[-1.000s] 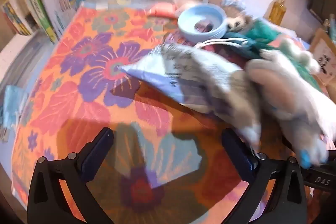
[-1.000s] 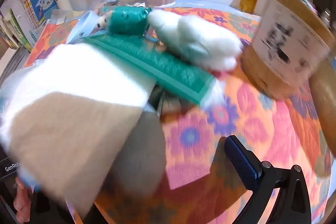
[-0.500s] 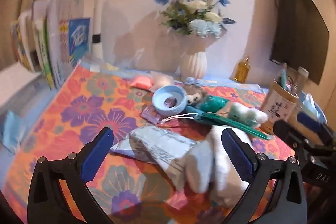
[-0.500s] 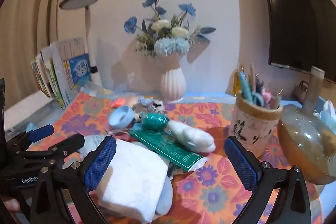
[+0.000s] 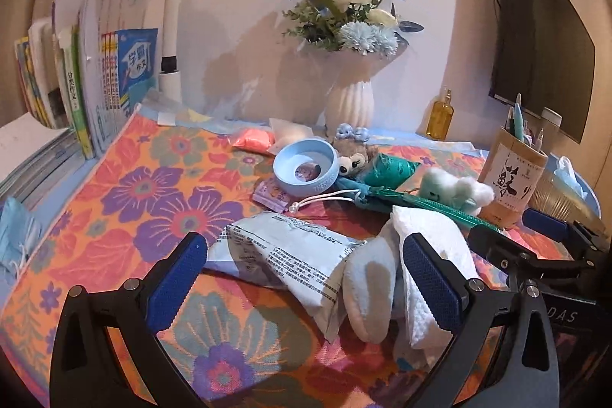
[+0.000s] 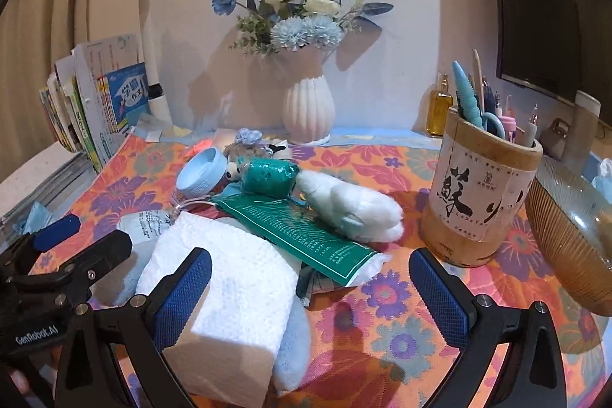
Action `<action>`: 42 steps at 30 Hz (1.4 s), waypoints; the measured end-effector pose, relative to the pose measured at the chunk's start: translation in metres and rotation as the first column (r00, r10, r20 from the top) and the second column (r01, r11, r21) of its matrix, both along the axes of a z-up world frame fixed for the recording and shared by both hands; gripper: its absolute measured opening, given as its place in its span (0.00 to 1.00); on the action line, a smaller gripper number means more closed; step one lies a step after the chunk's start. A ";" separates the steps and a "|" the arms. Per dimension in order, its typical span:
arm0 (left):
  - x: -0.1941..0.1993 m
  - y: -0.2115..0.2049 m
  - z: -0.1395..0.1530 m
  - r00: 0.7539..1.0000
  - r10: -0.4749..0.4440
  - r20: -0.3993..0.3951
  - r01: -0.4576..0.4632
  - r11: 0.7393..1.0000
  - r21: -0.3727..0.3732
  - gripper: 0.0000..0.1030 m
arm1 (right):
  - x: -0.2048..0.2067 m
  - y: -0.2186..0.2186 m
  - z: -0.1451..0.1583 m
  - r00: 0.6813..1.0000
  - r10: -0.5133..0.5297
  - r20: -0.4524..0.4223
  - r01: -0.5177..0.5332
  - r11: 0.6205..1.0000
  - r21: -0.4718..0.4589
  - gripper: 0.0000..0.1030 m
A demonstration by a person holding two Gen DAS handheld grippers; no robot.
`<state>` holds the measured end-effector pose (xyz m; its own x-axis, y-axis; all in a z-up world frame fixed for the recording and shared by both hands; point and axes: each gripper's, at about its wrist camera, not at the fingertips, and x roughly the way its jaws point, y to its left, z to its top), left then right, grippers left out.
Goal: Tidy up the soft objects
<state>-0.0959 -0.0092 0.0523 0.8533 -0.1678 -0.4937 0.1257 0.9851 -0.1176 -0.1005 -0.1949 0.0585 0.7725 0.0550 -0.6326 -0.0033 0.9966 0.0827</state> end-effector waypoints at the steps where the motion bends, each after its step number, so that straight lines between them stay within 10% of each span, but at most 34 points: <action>1: 0.000 0.000 -0.001 1.000 0.003 -0.002 -0.003 1.000 0.001 0.99 | 0.000 0.001 -0.001 1.000 0.001 -0.006 -0.001 1.000 0.003 1.00; 42: 0.003 -0.002 -0.008 0.999 -0.021 -0.046 0.021 1.000 -0.001 0.99 | 0.001 0.005 -0.011 0.999 -0.014 -0.039 0.012 0.999 -0.052 1.00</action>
